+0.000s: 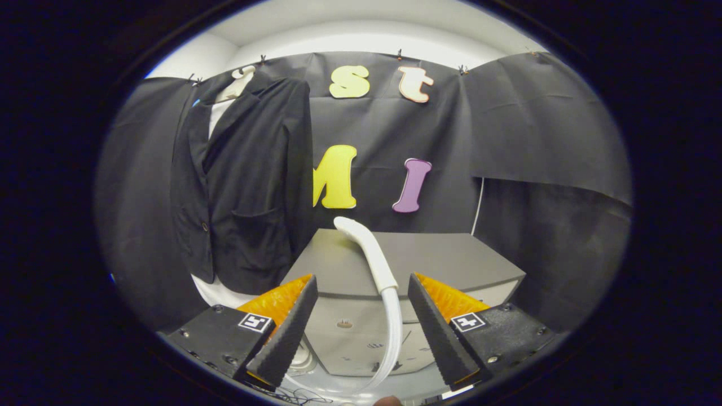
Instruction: Iron the clothes twice with a garment steamer, once on the left side and once on the right side.
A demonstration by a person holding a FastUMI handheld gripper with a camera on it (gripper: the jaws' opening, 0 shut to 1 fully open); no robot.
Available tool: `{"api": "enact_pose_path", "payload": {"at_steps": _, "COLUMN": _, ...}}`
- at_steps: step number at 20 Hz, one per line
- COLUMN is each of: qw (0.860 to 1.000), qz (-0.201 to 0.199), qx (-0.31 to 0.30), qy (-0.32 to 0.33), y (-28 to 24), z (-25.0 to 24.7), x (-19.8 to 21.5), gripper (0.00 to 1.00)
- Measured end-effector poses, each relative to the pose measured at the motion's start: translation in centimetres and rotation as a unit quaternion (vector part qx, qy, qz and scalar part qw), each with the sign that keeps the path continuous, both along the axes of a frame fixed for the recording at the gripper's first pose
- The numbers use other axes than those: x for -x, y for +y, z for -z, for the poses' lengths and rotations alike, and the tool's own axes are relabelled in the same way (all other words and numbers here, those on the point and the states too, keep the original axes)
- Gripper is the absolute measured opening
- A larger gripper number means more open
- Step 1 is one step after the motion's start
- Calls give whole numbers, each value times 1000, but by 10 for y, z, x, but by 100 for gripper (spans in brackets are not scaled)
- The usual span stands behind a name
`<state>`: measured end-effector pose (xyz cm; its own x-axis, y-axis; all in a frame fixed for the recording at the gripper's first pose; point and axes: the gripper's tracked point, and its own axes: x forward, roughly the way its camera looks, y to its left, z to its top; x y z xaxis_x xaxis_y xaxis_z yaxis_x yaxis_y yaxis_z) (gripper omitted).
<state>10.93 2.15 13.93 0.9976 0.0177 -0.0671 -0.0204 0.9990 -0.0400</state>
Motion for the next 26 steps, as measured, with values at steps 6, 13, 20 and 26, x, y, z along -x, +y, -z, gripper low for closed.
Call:
{"api": "enact_pose_path", "payload": {"at_steps": 6, "qw": 994, "qz": -72, "qx": -31, "qy": 82, "y": -5, "z": -18, "x": -87, "gripper": 100}}
{"api": "enact_pose_path", "payload": {"at_steps": 13, "qw": 980, "qz": -75, "qx": -28, "qy": 179, "y": -27, "z": -10, "x": -161, "gripper": 100}}
{"api": "enact_pose_path", "payload": {"at_steps": 20, "qw": 944, "qz": -80, "qx": -36, "qy": 318, "y": -31, "z": 32, "x": -204, "gripper": 99}}
{"api": "enact_pose_path", "payload": {"at_steps": 26, "qw": 922, "qz": -77, "qx": -11, "qy": 378, "y": -38, "z": 50, "x": -210, "gripper": 97}}
